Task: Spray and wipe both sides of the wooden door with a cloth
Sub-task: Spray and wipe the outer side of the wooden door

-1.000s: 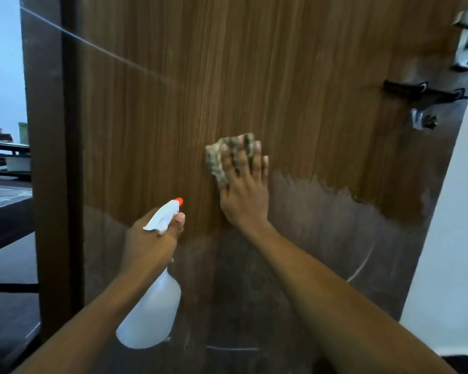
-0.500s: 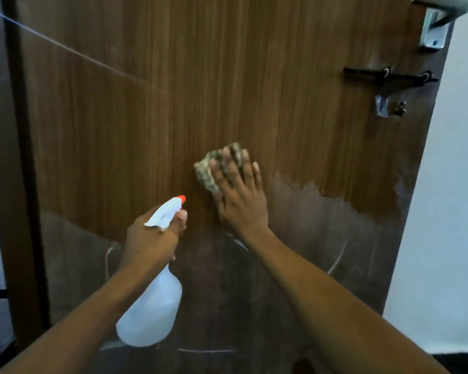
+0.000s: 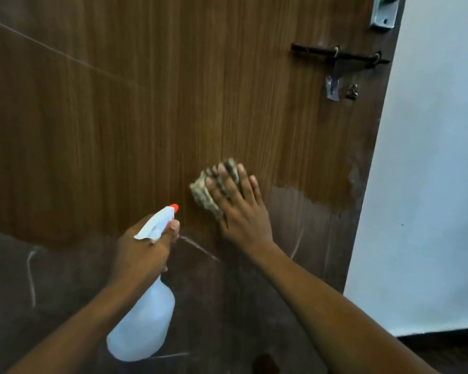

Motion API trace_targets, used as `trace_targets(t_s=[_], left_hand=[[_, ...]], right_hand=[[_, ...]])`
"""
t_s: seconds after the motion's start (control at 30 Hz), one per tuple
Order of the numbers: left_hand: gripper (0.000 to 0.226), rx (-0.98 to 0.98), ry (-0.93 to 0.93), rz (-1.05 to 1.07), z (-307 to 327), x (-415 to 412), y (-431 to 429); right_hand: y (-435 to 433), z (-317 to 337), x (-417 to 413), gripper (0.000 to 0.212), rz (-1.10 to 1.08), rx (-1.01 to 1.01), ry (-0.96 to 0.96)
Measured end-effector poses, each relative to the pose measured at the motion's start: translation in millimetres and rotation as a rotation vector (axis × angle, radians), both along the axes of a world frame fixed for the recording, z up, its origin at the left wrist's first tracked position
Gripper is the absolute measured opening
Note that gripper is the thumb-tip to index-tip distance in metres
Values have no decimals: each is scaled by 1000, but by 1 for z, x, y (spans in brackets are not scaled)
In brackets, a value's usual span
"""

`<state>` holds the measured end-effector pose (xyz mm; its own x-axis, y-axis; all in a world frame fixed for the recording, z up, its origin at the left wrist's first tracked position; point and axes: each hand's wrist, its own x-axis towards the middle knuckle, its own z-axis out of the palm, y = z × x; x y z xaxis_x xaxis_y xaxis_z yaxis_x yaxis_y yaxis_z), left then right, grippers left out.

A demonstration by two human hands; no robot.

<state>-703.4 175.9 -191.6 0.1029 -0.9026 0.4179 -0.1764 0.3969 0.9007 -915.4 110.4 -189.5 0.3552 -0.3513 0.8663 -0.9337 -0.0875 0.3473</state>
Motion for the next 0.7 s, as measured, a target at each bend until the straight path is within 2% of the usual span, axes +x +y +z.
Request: trace_targets(t_s=[0.07,0.1,0.17,0.23,0.3,0.37,0.47,0.53,0.57,0.63,0.7], left_hand=[[48,20,16,-20,-6,-10,4],[53,47,46,-27,-8,-14,4],[54,106,114,-52,-11,-21,2],[50,106,102,-85,-13,-27,-2],[58,99,84,-75,-17,-37,-6],[54,106,48,-97,-20,-50,-6],[27,37,-3,-184,-23,-72,0],[28,23,-7,-185,-28,-84,4],[32,47,9,-172,-31,-90,4],[46,133,57,-127,-37,-100,7],[54,176,61,-124,-44,-110,8]], right_hand=[[9,-32,-33,60,-25,4,38],[13,-39,-51,60,-47,-5,-12],[18,-31,-83,59,-104,-33,-218],[19,-3,-96,61,-119,-80,-458],[14,18,-86,63,-139,-103,-532],[13,14,-76,63,-115,-75,-410],[21,-23,-98,64,-73,9,-92],[26,-52,-131,60,-101,11,-79],[30,-60,-146,57,-117,-1,-159],[37,-61,-172,56,-148,-30,-442],[38,-38,-186,60,-145,-67,-728]])
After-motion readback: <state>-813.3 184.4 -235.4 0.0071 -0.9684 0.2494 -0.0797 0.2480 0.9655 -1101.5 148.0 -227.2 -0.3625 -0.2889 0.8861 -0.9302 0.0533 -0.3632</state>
